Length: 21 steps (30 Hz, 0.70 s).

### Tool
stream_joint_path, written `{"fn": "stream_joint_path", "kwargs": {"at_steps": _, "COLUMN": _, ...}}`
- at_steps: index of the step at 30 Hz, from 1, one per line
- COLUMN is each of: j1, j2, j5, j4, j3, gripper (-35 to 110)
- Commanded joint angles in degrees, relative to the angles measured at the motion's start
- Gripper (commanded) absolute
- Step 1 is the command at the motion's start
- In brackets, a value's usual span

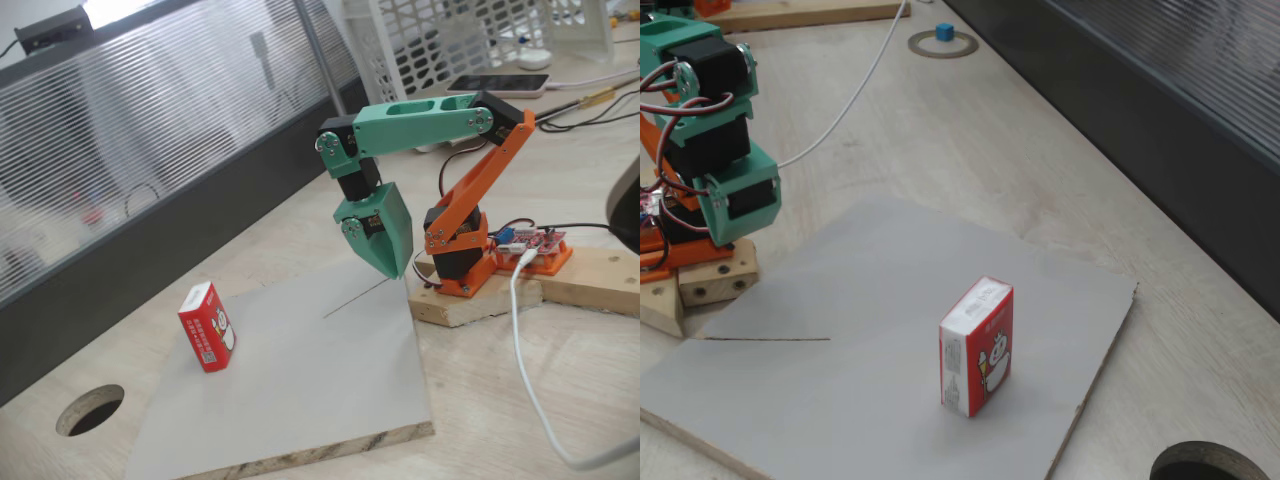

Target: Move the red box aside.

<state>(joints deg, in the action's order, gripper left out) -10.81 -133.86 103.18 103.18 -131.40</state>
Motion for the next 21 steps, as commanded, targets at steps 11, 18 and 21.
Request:
{"fn": "stream_joint_path", "kwargs": {"at_steps": 11, "j1": -0.53, "j2": -1.32, "j5": 0.70, "j4": 0.44, "j3": 0.35, "gripper": 4}}
{"fn": "stream_joint_path", "kwargs": {"at_steps": 18, "j1": -0.35, "j2": -1.32, "j5": 0.53, "j4": 0.35, "j3": 0.35, "gripper": 4}}
{"fn": "stream_joint_path", "kwargs": {"at_steps": 21, "j1": -0.35, "j2": -1.32, "j5": 0.70, "j4": 0.35, "j3": 0.35, "gripper": 4}}
